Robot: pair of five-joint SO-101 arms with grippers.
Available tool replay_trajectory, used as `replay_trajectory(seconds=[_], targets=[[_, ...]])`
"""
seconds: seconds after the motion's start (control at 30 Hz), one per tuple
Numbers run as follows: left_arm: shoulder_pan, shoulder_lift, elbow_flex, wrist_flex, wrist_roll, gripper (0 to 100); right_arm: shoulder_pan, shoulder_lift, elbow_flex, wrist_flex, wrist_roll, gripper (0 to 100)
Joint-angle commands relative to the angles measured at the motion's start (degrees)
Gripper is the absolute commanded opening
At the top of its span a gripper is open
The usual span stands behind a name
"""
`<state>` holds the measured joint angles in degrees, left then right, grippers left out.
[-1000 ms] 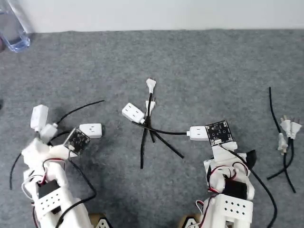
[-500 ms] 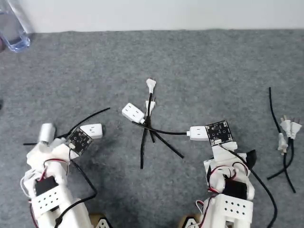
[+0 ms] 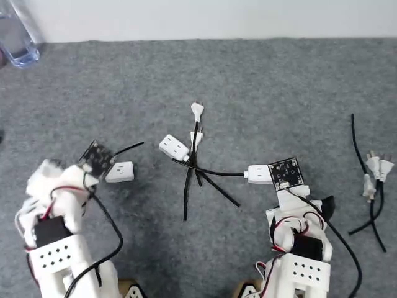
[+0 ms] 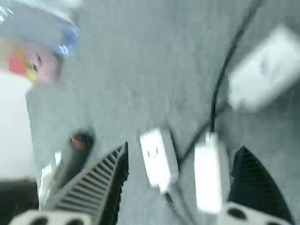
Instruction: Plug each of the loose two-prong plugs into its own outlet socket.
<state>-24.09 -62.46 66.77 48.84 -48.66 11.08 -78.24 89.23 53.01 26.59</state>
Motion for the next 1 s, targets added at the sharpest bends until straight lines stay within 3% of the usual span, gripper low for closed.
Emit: replay_trajectory(seconds=[0.0, 0.13, 0.27, 0.33, 0.47, 0.57, 0.63, 0.8, 0.97], targets=[[9.76, -0.70, -7.52, 4.40, 10.46, 33, -0.40, -0.48, 0.35, -1.27, -0.18, 42.3], [17.49, -0.70, -11.74, 8.88, 25.85, 33, -0.40, -0.48, 0.35, -1.27, -0.18, 42.3], [17.85, -0.70, -19.03, 16.18, 48.70, 33, -0.84, -0.57, 0.35, -1.36, -0.26, 42.3], [18.29, -0.70, -22.02, 22.42, 56.35, 33, -3.65, -0.57, 0.62, -1.36, -0.09, 42.3], [15.82, -0.70, -19.91, 22.59, 53.01, 33, -8.48, -0.57, 2.55, -1.36, 4.04, 42.3], [13.89, -0.79, -12.79, 18.37, 43.78, 33, -7.16, -0.66, -0.35, -1.27, 8.79, 42.3], [9.76, -0.79, -7.16, 15.30, 38.77, 33, -5.41, -0.31, -5.10, -0.40, 8.00, 42.3], [-1.58, -0.79, 4.79, 6.68, 38.51, 33, -6.90, 0.31, -20.31, 10.68, 5.36, 42.2], [-5.19, -0.79, 10.42, 5.45, 37.10, 33, -15.25, 11.47, -31.65, 16.40, 4.66, 42.2]])
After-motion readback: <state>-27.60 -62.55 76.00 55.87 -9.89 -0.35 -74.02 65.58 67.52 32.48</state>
